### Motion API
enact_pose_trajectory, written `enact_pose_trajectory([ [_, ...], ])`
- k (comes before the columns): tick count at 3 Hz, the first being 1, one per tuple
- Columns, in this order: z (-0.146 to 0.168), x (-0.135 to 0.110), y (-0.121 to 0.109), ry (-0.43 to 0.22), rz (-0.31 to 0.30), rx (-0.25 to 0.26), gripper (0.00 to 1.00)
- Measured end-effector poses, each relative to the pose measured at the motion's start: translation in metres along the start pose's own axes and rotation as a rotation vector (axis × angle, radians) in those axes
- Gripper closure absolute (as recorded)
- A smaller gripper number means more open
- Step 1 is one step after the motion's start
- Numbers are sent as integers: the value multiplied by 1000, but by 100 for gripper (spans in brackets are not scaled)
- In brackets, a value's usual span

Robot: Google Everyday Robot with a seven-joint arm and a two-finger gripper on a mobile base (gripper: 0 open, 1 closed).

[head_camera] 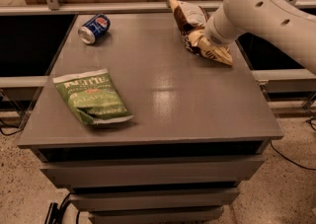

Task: Move brown chip bag near pepsi can

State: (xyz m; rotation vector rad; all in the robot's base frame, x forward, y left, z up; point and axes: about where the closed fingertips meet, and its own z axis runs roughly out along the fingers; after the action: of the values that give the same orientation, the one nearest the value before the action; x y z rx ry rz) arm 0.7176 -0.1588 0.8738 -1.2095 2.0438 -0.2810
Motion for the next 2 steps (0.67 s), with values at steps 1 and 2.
enact_pose_trajectory([
  [1,0,0,0,0,0,0,100],
  [2,-6,-17,-13,-40,-39,35,100],
])
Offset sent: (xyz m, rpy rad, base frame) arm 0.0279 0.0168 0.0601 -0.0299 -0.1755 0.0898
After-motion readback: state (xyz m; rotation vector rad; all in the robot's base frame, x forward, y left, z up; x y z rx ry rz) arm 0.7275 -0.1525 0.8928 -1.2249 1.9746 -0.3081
